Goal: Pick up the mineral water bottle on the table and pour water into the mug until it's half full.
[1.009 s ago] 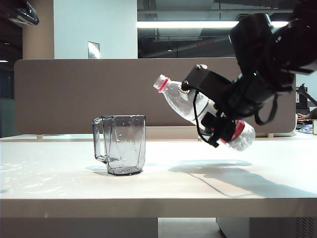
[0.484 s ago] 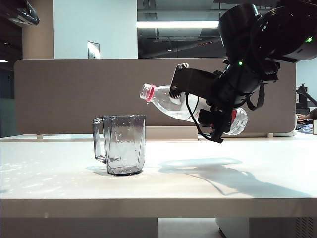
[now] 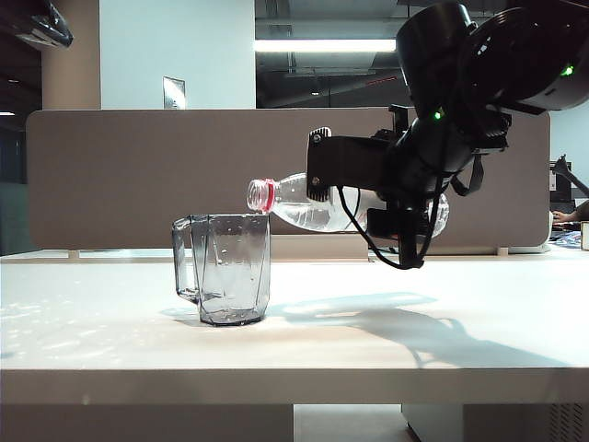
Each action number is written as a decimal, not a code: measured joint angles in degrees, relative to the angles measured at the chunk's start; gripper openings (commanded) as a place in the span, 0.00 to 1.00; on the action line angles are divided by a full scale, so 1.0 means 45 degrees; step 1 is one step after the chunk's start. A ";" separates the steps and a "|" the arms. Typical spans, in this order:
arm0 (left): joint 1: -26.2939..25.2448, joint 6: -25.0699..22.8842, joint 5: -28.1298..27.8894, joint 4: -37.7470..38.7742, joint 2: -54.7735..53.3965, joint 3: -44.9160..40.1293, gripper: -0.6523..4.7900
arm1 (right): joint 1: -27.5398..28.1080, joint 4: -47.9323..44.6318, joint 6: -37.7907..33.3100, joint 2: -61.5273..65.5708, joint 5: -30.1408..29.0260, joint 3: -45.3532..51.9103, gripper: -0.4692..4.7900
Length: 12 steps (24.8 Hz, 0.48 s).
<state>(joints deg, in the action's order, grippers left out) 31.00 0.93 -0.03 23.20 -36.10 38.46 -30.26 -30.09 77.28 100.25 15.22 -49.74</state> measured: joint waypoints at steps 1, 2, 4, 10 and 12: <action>0.0000 -0.0005 -0.0005 0.0000 0.0000 0.0000 0.12 | 0.0000 -0.0019 0.0117 0.0000 -0.0005 -0.0005 0.52; 0.0000 -0.0005 -0.0005 0.0000 0.0000 0.0000 0.12 | 0.0000 -0.0107 0.0296 0.0000 0.0010 -0.0005 0.52; 0.0000 -0.0005 -0.0005 0.0000 0.0000 0.0000 0.12 | 0.0000 -0.0296 0.0491 0.0000 0.0160 -0.0010 0.52; 0.0000 0.0000 0.0000 0.0000 0.0000 0.0000 0.12 | 0.0000 -0.0403 0.0942 0.0005 0.0534 -0.0515 0.52; 0.0000 -0.0005 -0.0005 0.0000 0.0000 0.0000 0.12 | 0.0000 -0.0442 0.1103 0.0000 0.0573 -0.0656 0.52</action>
<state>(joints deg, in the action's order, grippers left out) 31.00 0.91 -0.05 23.20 -36.10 38.46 -30.26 -32.08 82.24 100.25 17.80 -52.69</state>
